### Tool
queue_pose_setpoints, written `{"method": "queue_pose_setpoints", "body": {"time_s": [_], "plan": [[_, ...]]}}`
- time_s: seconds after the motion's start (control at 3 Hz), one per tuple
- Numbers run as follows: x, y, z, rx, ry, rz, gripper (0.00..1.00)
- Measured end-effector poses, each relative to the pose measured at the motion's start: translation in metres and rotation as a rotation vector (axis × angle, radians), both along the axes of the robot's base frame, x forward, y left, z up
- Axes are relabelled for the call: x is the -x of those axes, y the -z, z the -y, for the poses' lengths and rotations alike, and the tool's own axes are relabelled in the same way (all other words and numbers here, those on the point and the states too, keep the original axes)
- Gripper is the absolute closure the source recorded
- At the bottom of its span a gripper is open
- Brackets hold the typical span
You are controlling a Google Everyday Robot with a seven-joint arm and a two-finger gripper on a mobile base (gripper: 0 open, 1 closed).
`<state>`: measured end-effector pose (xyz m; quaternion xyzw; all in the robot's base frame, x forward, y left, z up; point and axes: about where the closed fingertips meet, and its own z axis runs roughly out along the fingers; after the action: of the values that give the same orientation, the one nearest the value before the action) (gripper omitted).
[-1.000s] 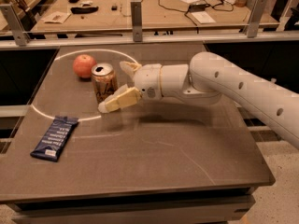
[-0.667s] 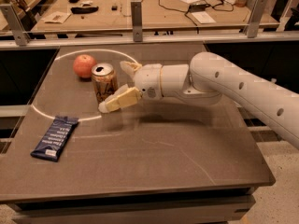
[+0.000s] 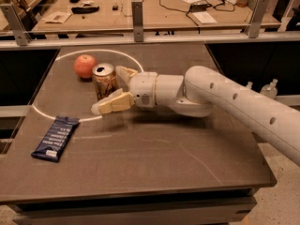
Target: Knock orange can over
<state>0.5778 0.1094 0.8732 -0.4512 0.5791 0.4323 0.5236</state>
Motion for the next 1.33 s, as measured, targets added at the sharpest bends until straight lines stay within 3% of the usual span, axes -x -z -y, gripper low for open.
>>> {"method": "queue_pose_setpoints", "body": {"time_s": [0.67,1.0,1.33], "plan": [[-0.006,-0.006,-0.016,-0.007,-0.007,0.06,0.0],[-0.006,-0.007,-0.023,-0.021,-0.026,0.073,0.17],[-0.005,-0.011,-0.022,-0.014,-0.021,0.107,0.41]]}}
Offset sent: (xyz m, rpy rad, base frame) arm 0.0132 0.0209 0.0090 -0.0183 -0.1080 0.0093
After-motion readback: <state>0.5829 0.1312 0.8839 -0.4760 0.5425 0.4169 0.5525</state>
